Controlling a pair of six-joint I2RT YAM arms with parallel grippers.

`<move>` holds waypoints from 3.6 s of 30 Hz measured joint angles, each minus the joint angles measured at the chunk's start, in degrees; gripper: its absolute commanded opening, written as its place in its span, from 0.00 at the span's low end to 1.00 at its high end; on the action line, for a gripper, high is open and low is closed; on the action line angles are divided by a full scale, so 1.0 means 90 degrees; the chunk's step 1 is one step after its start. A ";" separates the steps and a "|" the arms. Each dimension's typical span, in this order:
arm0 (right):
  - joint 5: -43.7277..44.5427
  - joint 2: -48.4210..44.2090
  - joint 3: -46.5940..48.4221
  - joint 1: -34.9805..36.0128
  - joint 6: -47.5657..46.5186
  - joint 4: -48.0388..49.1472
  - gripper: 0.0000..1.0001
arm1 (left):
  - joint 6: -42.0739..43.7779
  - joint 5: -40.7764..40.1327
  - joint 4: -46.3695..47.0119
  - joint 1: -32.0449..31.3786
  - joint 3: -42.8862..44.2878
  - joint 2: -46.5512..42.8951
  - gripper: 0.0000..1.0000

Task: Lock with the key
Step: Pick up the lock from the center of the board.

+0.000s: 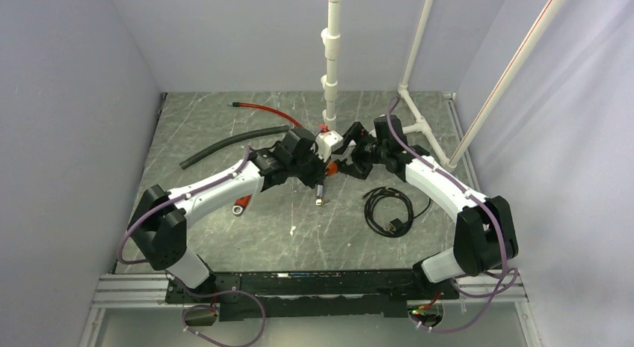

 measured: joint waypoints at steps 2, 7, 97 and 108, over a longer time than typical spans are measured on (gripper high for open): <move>-0.0243 -0.0019 -0.0012 -0.0117 -0.0151 0.0066 0.99 | 0.0007 0.0471 -0.0126 0.0097 0.0000 -0.0012 0.00; -0.0969 -0.0430 -0.0185 -0.0583 -0.0906 0.0391 1.00 | 0.0223 0.1705 -0.0678 0.0602 0.0000 -0.0236 0.00; -0.2960 -0.1863 0.0112 0.1647 -0.9265 -0.0746 0.00 | 0.3711 0.5768 -0.3878 0.2443 0.0828 -0.2084 0.59; -0.3376 -0.2276 -0.0189 0.1644 -0.7677 0.0845 0.00 | 0.3653 0.5858 -0.3473 0.2412 0.0758 -0.2305 0.46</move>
